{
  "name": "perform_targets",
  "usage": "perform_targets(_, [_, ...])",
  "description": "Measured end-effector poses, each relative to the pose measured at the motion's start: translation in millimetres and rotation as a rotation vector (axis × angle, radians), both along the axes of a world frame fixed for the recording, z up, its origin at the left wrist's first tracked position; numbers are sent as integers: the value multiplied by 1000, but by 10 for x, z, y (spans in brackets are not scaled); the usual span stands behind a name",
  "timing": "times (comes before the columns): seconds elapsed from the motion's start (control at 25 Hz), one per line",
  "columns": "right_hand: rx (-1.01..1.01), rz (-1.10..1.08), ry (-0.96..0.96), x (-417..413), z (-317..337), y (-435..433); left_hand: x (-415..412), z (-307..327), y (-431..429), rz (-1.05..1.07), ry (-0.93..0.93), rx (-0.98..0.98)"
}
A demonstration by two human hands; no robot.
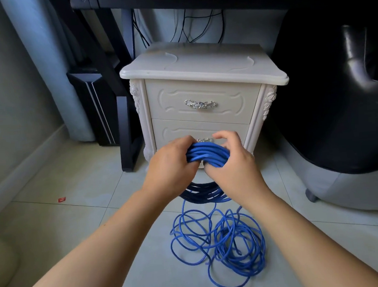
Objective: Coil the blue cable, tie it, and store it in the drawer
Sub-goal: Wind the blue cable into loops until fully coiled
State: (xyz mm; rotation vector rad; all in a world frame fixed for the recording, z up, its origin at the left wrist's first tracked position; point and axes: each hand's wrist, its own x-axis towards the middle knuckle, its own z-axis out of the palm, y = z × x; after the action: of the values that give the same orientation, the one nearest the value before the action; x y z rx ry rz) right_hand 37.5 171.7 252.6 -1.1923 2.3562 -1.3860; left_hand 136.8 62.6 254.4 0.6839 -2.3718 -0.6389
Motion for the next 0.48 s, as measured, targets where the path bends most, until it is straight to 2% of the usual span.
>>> perform_targets(0.12, [-1,46,-383,-103,-7,39,-13,17,-79,98,186,321])
perform_targets(0.2, [-2,104,-555,-132,-22,69,-28,45,-114,131,318,536])
perform_targets(0.48, [-113,139,-676,-107,16,33,-128,82,27,176,659,1074])
